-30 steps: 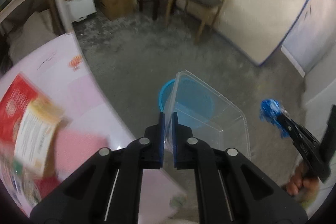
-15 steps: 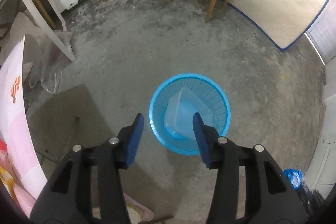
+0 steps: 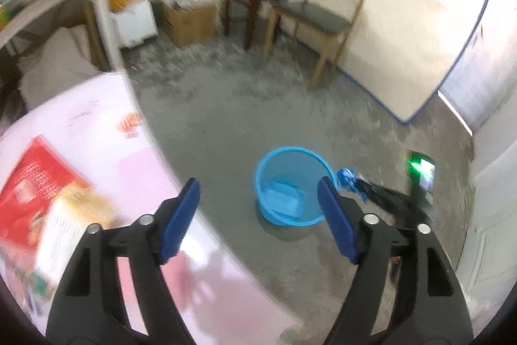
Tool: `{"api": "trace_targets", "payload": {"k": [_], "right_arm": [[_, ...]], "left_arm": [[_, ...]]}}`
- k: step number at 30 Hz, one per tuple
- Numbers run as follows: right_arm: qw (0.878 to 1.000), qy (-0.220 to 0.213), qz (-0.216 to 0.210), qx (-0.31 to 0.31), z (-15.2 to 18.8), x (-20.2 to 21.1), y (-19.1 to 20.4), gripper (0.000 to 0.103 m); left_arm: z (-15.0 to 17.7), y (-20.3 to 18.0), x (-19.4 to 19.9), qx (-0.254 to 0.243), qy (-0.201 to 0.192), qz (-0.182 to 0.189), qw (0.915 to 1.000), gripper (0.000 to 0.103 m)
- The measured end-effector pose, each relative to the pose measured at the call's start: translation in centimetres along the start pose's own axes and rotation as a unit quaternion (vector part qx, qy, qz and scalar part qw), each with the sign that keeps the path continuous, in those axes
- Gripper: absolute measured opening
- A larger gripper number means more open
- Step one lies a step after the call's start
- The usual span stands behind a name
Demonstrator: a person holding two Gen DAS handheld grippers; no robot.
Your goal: Collect trash
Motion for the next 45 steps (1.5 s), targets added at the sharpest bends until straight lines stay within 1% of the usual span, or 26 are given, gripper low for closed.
{"api": "trace_targets", "payload": {"k": [1, 2, 3, 5, 7, 8, 9, 10, 11, 13, 15, 17, 18, 19, 20, 22, 23, 26, 28, 30, 32, 34, 37, 40, 43, 45], "right_arm": [[1.000, 0.002, 0.011, 0.008, -0.4, -1.2, 0.1, 0.034], [1.000, 0.002, 0.022, 0.013, -0.6, -1.8, 0.2, 0.039], [0.999, -0.003, 0.040, 0.015, -0.7, -2.1, 0.1, 0.040], [0.999, -0.012, 0.037, 0.016, -0.6, -1.5, 0.7, 0.040], [0.999, -0.022, 0.028, 0.013, -0.2, -0.2, 1.2, 0.040], [0.999, -0.030, 0.025, 0.017, 0.1, 0.7, 1.7, 0.040], [0.999, -0.037, 0.022, 0.022, 0.3, 1.6, 2.1, 0.041], [0.998, -0.045, 0.019, 0.026, 0.5, 2.6, 2.6, 0.041], [0.998, -0.054, 0.012, 0.032, 0.8, 3.8, 3.3, 0.043], [0.996, -0.070, -0.001, 0.045, 1.4, 6.1, 4.8, 0.046], [0.994, -0.087, -0.015, 0.069, 2.0, 8.6, 6.9, 0.049], [0.989, -0.101, -0.029, 0.102, 2.8, 11.2, 9.7, 0.055], [0.985, -0.111, -0.047, 0.127, 3.4, 13.1, 12.0, 0.056], [0.981, -0.116, -0.059, 0.142, 3.8, 14.2, 13.4, 0.058], [0.977, -0.122, -0.074, 0.161, 4.2, 15.6, 15.2, 0.062], [0.962, -0.137, -0.106, 0.212, 5.5, 18.8, 19.7, 0.068], [0.955, -0.142, -0.118, 0.230, 6.0, 19.9, 21.3, 0.076], [0.926, -0.144, -0.162, 0.310, 9.3, 22.8, 28.0, 0.089], [0.911, -0.125, -0.180, 0.348, 12.1, 23.2, 31.6, 0.095], [0.897, -0.098, -0.189, 0.387, 15.6, 22.7, 34.8, 0.095], [0.883, -0.067, -0.209, 0.415, 18.9, 22.0, 37.3, 0.096], [0.874, -0.043, -0.210, 0.436, 22.1, 21.2, 39.0, 0.096], [0.865, -0.010, -0.194, 0.463, 26.4, 19.6, 41.0, 0.096], [0.857, -0.001, -0.178, 0.483, 28.8, 18.7, 42.7, 0.096], [0.859, -0.003, -0.151, 0.489, 30.0, 18.3, 43.6, 0.096], [0.861, -0.004, -0.137, 0.490, 30.0, 17.8, 43.9, 0.096]], "left_arm": [[1.3, 1.6, 1.9, 0.012, -0.011, -0.007, 0.9998, 0.077], [2.8, 3.3, 3.7, 0.029, -0.021, -0.013, 0.9993, 0.078], [4.4, 4.7, 5.3, 0.049, -0.028, -0.023, 0.9982, 0.079], [7.6, 7.7, 7.7, 0.093, -0.041, -0.042, 0.9940, 0.080], [11.7, 11.2, 10.3, 0.144, -0.050, -0.071, 0.9857, 0.080], [13.9, 12.9, 11.3, 0.165, -0.052, -0.094, 0.9803, 0.080], [15.4, 13.9, 12.1, 0.179, -0.053, -0.107, 0.9766, 0.080], [17.4, 15.3, 13.1, 0.198, -0.056, -0.125, 0.9706, 0.080], [18.4, 16.0, 13.6, 0.208, -0.058, -0.134, 0.9672, 0.080], [21.3, 17.7, 14.9, 0.234, -0.070, -0.159, 0.9565, 0.080], [23.3, 18.8, 15.7, 0.251, -0.080, -0.170, 0.9496, 0.080], [24.5, 19.7, 16.0, 0.263, -0.084, -0.170, 0.9459, 0.080], [24.8, 20.2, 16.1, 0.270, -0.088, -0.174, 0.9430, 0.080], [25.1, 20.6, 16.3, 0.269, -0.094, -0.181, 0.9413, 0.080], [25.3, 20.5, 16.4, 0.266, -0.098, -0.187, 0.9406, 0.080], [25.9, 20.9, 17.0, 0.255, -0.099, -0.213, 0.9378, 0.080], [26.4, 21.1, 17.2, 0.252, -0.100, -0.225, 0.9359, 0.080], [28.0, 22.0, 17.7, 0.258, -0.092, -0.234, 0.9328, 0.080], [29.5, 22.4, 18.0, 0.266, -0.084, -0.232, 0.9318, 0.081], [30.9, 23.0, 18.1, 0.272, -0.076, -0.233, 0.9308, 0.084], [31.8, 23.4, 18.1, 0.276, -0.072, -0.233, 0.9298, 0.084], [33.1, 24.0, 18.1, 0.285, -0.064, -0.231, 0.9281, 0.084], [34.6, 24.6, 18.4, 0.296, -0.063, -0.222, 0.9268, 0.085], [36.0, 25.8, 19.1, 0.313, -0.073, -0.224, 0.9202, 0.090], [36.9, 26.8, 20.0, 0.329, -0.088, -0.216, 0.9150, 0.093], [37.5, 27.5, 20.4, 0.340, -0.092, -0.215, 0.9106, 0.094]]}}
Point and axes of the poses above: each gripper's, at about its wrist camera, not at the fingertips, and x roughly against the way its jaws point, y to its left, z to its underside, the point moved 7 cm from there along -x, roughly the way its jaws point, and after that the axes turned 2 degrees about -x, right-handed, at the moved point
